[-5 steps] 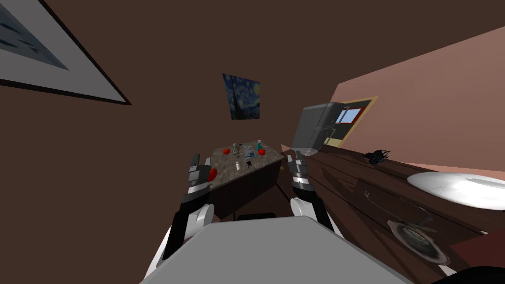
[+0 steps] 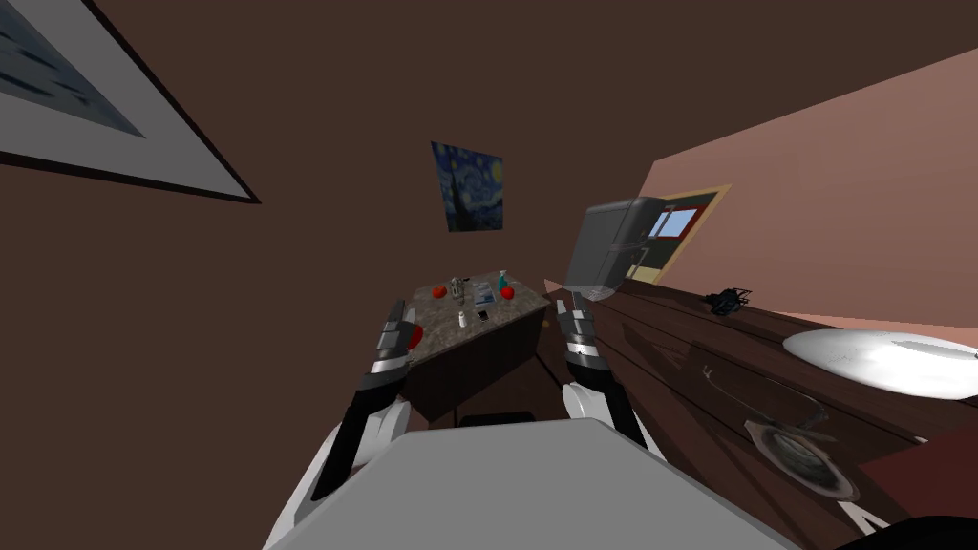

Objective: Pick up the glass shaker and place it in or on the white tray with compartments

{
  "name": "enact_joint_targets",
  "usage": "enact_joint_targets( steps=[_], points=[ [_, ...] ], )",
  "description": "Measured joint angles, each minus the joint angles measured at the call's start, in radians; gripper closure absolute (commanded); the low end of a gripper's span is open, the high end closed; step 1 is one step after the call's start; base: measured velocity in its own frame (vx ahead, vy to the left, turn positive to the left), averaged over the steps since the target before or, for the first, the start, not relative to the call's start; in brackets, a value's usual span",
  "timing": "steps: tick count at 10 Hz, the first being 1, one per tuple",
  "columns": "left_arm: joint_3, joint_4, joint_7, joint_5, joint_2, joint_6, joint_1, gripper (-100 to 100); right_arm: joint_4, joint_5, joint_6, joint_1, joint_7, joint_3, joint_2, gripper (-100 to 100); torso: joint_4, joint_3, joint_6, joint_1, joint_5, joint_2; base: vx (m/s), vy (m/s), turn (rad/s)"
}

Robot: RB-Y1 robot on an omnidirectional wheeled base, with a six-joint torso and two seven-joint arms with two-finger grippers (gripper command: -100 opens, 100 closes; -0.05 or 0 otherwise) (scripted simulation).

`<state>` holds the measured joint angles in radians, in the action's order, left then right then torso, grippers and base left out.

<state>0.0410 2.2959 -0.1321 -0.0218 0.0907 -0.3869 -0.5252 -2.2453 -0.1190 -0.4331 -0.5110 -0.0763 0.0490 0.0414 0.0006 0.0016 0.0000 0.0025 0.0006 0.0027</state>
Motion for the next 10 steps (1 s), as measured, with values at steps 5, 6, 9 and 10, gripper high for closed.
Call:
enact_joint_targets(
  steps=[5,6,9,10],
  points=[
    [-0.044,-0.091,-0.051,0.101,0.060,0.035,-0.022,-100,0.000,0.000,0.000,0.000,0.000,0.000,0.000,0,0.000,0.000,0.000,0.000,0.000,0.000,-0.040,0.032,-0.014],
    [-0.043,-0.107,-0.055,0.117,0.076,0.045,-0.030,-100,0.000,0.000,0.000,0.000,0.000,0.000,0.000,0,0.000,0.000,0.000,0.000,0.000,0.000,-0.029,0.023,-0.012],
    [-0.074,-0.172,-0.092,0.187,0.084,0.061,-0.042,-100,0.000,0.000,0.000,0.000,0.000,0.000,0.000,0,0.000,-0.001,0.000,-0.002,0.000,-0.001,-0.023,0.012,-0.012],
    [-0.088,-0.199,-0.110,0.213,0.078,0.058,-0.049,-100,0.000,0.000,0.000,0.000,0.000,0.000,0.000,0,0.000,-0.001,0.000,-0.002,0.000,-0.001,-0.012,0.004,-0.010]
  ],
)
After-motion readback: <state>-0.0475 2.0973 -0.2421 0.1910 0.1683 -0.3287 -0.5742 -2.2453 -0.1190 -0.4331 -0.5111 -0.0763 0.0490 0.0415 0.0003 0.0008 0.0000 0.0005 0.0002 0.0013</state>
